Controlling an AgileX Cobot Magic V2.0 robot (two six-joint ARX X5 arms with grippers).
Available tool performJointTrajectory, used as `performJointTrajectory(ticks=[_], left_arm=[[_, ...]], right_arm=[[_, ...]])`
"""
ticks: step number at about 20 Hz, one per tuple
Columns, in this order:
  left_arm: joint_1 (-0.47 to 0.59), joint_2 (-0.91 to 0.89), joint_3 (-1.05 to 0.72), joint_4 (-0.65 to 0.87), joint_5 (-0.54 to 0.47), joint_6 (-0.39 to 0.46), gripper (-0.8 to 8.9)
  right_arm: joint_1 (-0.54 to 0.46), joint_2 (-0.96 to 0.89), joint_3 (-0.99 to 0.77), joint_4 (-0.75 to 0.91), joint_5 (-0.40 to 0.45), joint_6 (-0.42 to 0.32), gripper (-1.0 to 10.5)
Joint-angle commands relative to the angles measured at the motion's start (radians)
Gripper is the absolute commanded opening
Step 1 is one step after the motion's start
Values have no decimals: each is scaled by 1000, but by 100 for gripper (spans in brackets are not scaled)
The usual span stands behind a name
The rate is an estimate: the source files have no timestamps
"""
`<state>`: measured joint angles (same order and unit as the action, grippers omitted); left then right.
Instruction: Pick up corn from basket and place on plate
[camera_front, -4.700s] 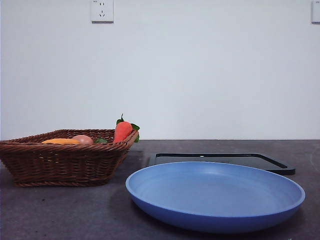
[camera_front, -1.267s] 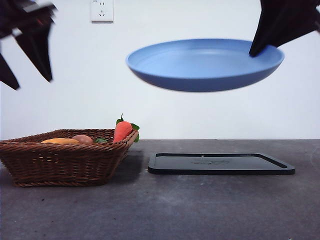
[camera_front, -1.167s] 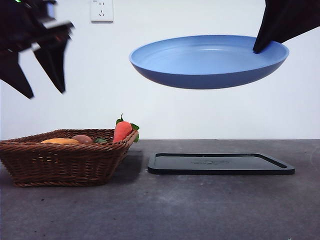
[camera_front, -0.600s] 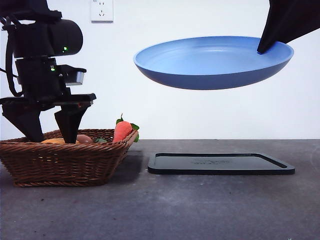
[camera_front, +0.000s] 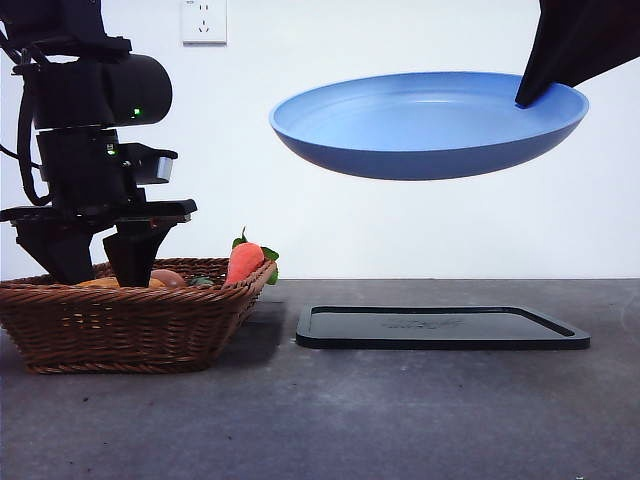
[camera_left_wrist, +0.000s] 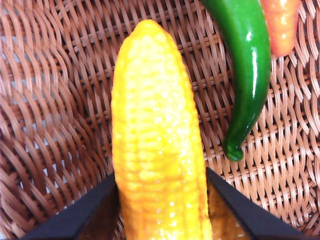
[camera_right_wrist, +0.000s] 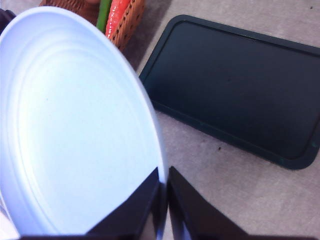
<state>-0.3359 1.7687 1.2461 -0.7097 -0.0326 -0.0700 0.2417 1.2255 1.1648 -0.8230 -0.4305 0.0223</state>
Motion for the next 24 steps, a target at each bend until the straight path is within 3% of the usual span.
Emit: performJointTrajectory(ticks=[1,7,12,18,21,24], left_arm=[[3,0,23,-20,-10,-16,151],[2,-143,25,-40,-8,-34,151],[-27,-330,25,-32,132,-81,151],[-167,-458,25,28,305,-123,152],[-256,-430,25,29,306,-114,152],[-324,-363,25,41,302,-93,152]], right_arm=[[2,7,19,13,-6,-8,2],[2,10,19,15,-6,-6,1],[3,72,19,28,-10,36,1],[48,237,19,111,-103,129,1],[53,294,19,140,-171,171,1],[53,311,19,147,-180,188,2]])
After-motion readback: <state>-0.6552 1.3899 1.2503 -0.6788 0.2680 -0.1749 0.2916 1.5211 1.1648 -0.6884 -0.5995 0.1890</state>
